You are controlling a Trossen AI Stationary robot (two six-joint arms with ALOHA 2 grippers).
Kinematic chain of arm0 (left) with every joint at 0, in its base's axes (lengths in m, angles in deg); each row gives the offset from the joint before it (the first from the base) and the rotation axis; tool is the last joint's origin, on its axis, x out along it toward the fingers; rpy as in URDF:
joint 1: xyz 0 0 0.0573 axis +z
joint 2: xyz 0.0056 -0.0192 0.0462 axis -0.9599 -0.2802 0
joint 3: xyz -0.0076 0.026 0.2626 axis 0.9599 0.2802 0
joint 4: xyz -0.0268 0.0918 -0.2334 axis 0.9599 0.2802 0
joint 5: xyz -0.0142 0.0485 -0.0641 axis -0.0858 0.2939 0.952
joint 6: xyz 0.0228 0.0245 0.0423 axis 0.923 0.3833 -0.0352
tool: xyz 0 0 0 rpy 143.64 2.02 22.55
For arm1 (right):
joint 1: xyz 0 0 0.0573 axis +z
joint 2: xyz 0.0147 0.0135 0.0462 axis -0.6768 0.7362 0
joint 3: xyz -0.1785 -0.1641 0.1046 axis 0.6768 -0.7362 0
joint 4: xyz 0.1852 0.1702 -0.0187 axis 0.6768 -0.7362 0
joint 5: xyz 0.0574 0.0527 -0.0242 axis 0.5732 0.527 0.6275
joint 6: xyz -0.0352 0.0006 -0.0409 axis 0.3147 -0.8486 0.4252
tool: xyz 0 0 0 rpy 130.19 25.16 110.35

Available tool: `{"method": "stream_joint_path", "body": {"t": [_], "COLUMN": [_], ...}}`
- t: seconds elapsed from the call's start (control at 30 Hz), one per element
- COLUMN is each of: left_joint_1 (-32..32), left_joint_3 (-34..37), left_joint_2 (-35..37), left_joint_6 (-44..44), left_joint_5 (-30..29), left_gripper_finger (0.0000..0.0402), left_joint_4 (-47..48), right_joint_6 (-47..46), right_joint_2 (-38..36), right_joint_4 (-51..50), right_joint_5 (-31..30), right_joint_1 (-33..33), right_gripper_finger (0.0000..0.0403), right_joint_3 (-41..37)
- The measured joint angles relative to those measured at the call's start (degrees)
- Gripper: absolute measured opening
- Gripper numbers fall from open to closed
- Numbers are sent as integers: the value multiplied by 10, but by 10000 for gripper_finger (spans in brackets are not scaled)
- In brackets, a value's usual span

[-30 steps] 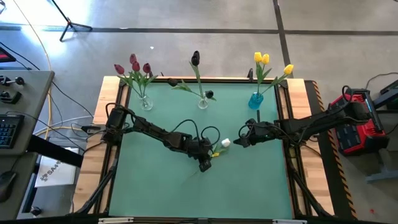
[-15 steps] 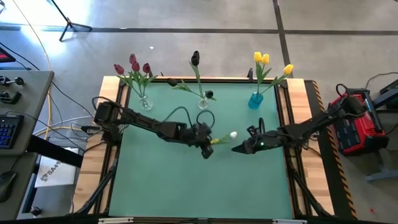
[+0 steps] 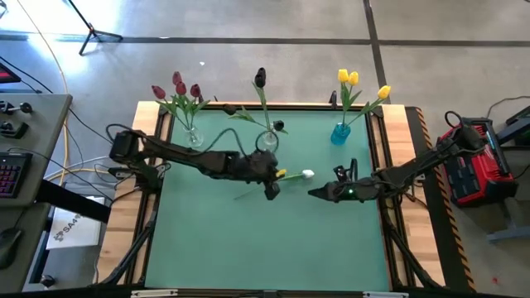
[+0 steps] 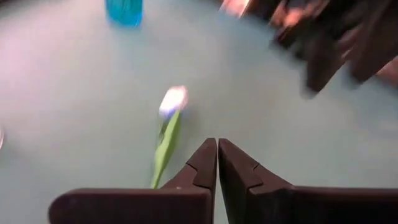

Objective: Sort flowers into vase by color
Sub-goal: Put the white tulip into the right transparent vase

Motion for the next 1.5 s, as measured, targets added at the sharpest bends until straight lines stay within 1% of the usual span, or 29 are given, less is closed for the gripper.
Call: {"method": "stream_joint_path", "body": {"t": [0.1,0.2,0.4,0.47,0.53,0.6,0.67,0.83,0.93,1.03,1.07,1.1,1.2,1.33,1.5], "left_joint_1": [0,0,4,7,8,10,10,11,11,13,17,25,50,69,88], "left_joint_3": [2,2,1,1,1,-1,-1,-7,-18,-19,-18,-18,-18,-17,-20], "left_joint_2": [-35,-73,-126,-139,-153,-159,-161,-144,-120,-109,-110,-111,-127,-159,-177], "left_joint_6": [6,37,72,100,113,112,111,114,126,131,134,140,149,150,151], "left_joint_5": [5,23,25,24,21,16,12,9,-26,-87,-89,-76,-4,12,97], "left_gripper_finger": [21,53,133,151,161,161,153,115,102,101,103,104,109,111,110], "left_joint_4": [46,47,49,51,57,58,57,74,79,81,81,81,65,69,58], "right_joint_6": [-33,-46,-55,-55,-55,-55,-55,-55,-57,-59,-59,-58,-57,-55,-57], "right_joint_2": [0,0,0,0,0,0,0,0,0,0,0,0,0,0,0], "right_joint_4": [-41,-71,-77,-78,-78,-78,-78,-85,-98,-106,-108,-108,-108,-107,-107], "right_joint_5": [0,7,11,11,11,11,11,10,10,11,11,11,13,15,16], "right_joint_1": [0,0,3,3,3,2,2,2,-1,-10,-15,-20,-34,-44,-43], "right_gripper_finger": [156,156,156,156,156,156,156,156,156,156,156,156,156,156,156], "right_joint_3": [0,0,0,0,0,0,0,0,0,0,0,0,0,0,0]}}
